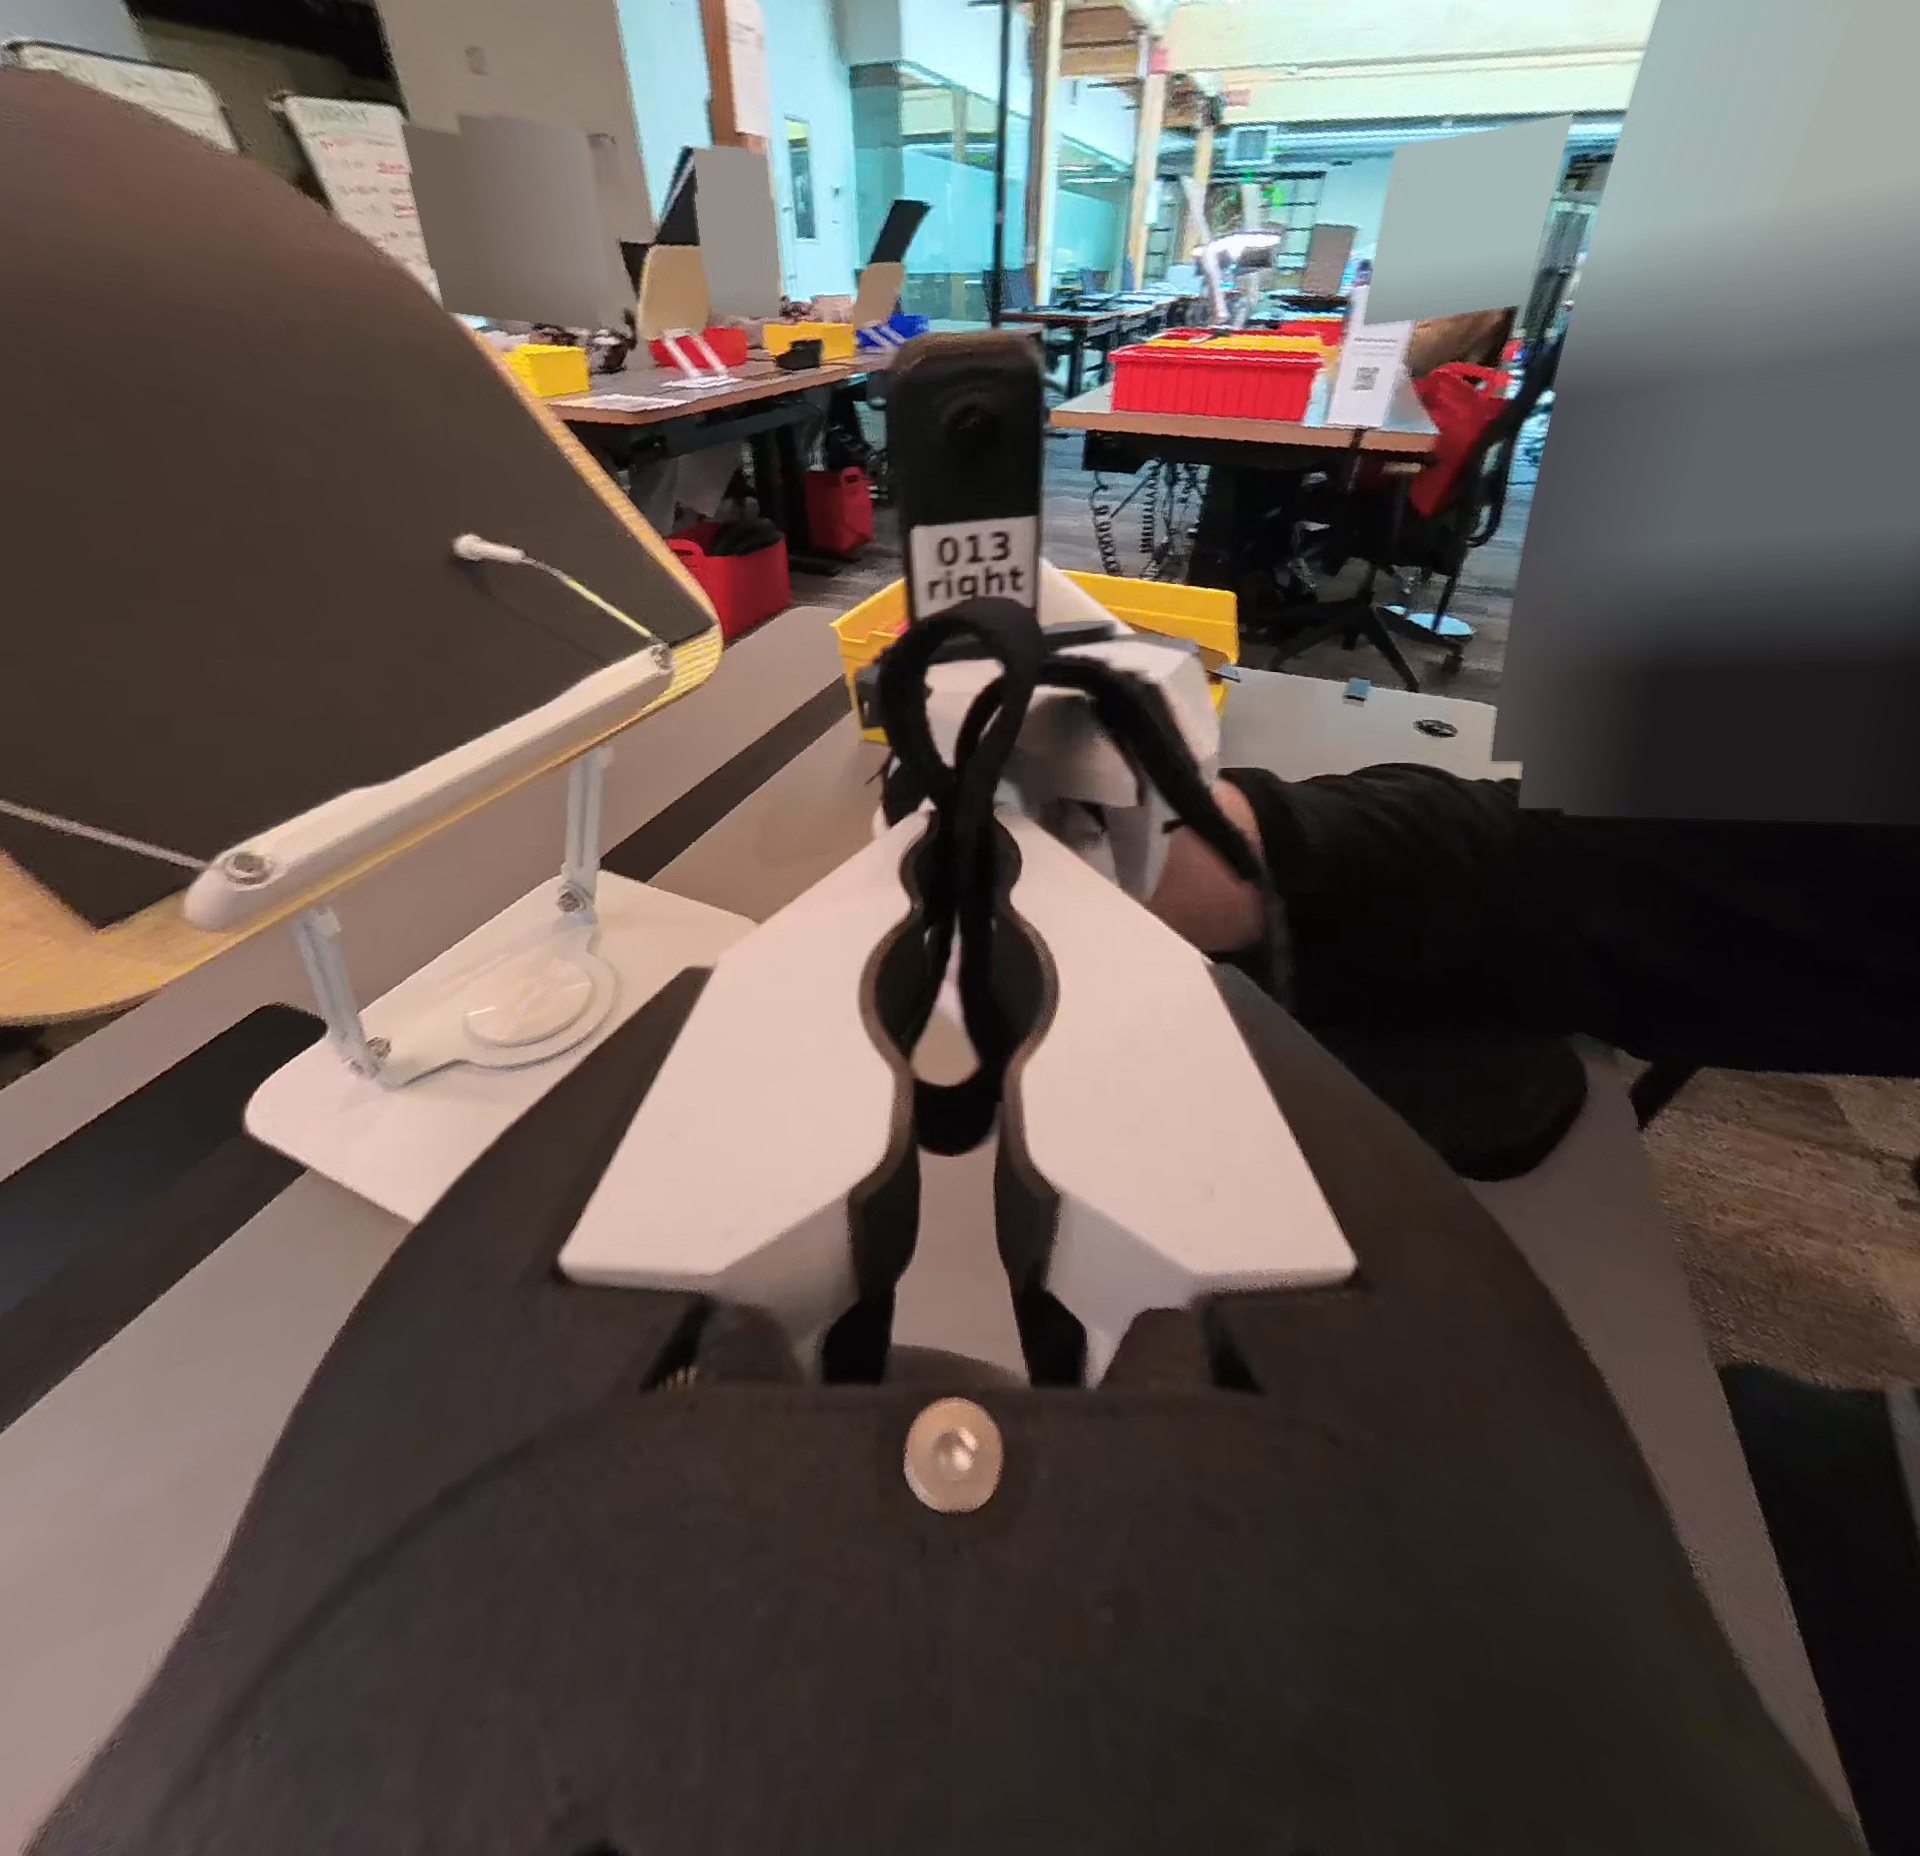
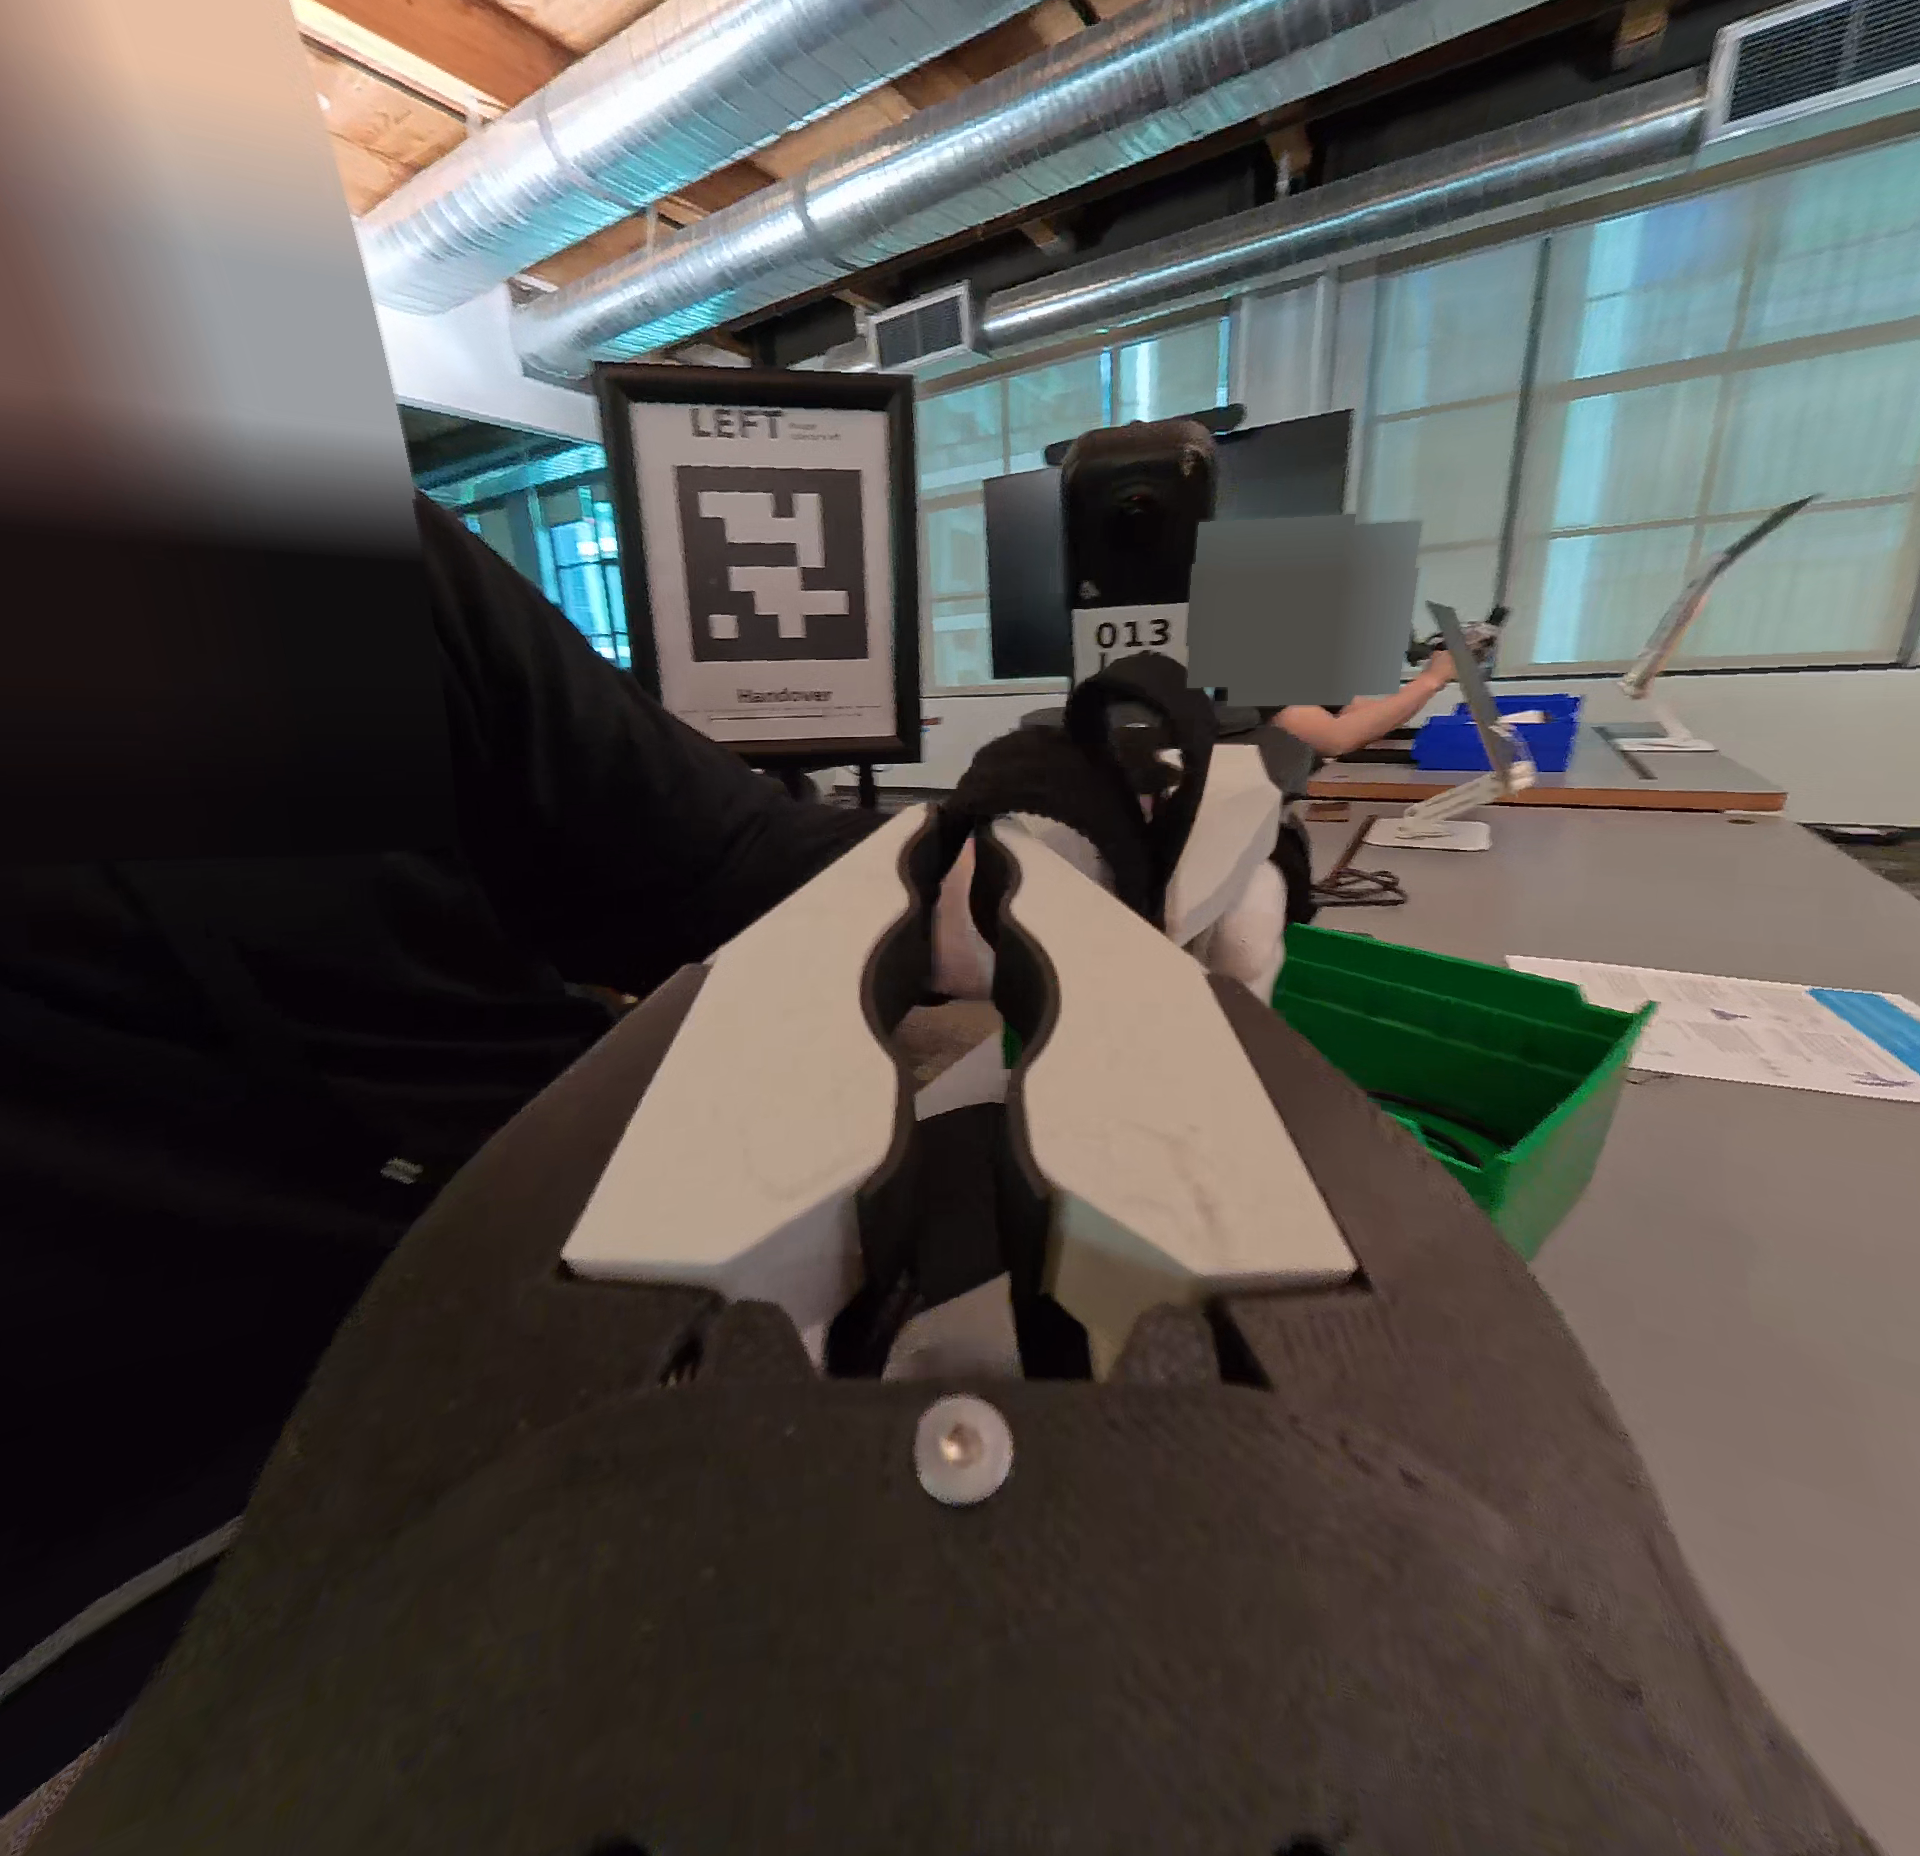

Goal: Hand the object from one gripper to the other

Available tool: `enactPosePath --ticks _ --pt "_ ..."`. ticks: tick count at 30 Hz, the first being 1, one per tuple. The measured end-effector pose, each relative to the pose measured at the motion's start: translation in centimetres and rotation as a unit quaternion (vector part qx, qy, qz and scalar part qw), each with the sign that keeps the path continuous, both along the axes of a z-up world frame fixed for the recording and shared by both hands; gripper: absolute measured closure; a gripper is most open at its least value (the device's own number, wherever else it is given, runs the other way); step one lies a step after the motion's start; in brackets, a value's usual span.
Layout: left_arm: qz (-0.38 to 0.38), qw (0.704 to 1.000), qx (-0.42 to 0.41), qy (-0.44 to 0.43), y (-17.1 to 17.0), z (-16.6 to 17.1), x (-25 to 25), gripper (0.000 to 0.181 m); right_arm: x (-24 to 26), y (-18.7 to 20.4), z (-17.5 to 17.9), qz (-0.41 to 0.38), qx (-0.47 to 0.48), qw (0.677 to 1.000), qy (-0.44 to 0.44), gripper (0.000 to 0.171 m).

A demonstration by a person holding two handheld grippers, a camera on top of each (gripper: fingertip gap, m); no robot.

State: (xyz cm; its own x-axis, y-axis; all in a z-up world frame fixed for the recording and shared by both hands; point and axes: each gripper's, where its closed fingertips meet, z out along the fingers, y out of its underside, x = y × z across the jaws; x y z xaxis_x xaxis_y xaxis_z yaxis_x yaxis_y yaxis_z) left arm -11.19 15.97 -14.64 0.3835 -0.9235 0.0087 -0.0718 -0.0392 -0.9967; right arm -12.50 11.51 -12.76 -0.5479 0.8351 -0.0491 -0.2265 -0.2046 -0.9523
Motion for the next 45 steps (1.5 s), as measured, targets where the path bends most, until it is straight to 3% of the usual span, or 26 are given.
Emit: enactPosePath --ticks 5,9,14,17,23,26,28,32,36,39,45 --pt "0.025 0.998 -0.028 -0.043 1.3 0.9 -1.7 0.179 0.3 1.3 0.3 -0.08 0.065 0.995 -0.012 0.125" --pt "0.023 0.996 -0.057 -0.065 1.6 1.1 -2.3 0.18 1.0 4.0 0.7 -0.183 0.127 0.975 -0.014 0.131" --pt "0.0 0.994 -0.08 -0.068 1.1 0.5 -1.5 0.179 0.4 6.4 -0.4 -0.342 0.304 0.888 -0.041 0.139" --pt "-0.013 0.994 -0.082 -0.067 0.8 0.3 -1.1 0.179 0.1 5.4 -0.7 -0.325 0.321 0.889 -0.041 0.139" --pt "-0.039 0.994 -0.066 -0.078 -0.1 1.7 -1.2 0.179 4.8 5.6 2.7 -0.228 0.163 0.958 0.057 0.14" --pt "-0.056 0.993 -0.062 -0.079 -0.7 1.9 -0.9 0.179 5.7 7.2 3.1 -0.247 0.139 0.957 0.066 0.146" --pt "-0.06 0.994 -0.063 -0.073 -0.8 1.7 -0.6 0.179 4.8 7.3 2.1 -0.267 0.174 0.947 0.036 0.147" --pt "-0.066 0.993 -0.071 -0.065 -0.8 0.9 0.1 0.179 2.0 4.3 0.5 -0.264 0.28 0.923 0.007 0.144" --pt "-0.067 0.994 -0.075 -0.053 -0.8 0.4 0.4 0.179 1.3 3.2 1.7 -0.29 0.299 0.908 0.031 0.145" --pt "-0.067 0.994 -0.078 -0.042 -0.9 -0.1 0.5 0.179 0.9 3.1 1.5 -0.295 0.308 0.904 0.028 0.169" --pt "-0.067 0.993 -0.08 -0.053 -0.9 0.2 0.3 0.178 0.8 3.5 1.4 -0.29 0.29 0.912 0.011 0.171"
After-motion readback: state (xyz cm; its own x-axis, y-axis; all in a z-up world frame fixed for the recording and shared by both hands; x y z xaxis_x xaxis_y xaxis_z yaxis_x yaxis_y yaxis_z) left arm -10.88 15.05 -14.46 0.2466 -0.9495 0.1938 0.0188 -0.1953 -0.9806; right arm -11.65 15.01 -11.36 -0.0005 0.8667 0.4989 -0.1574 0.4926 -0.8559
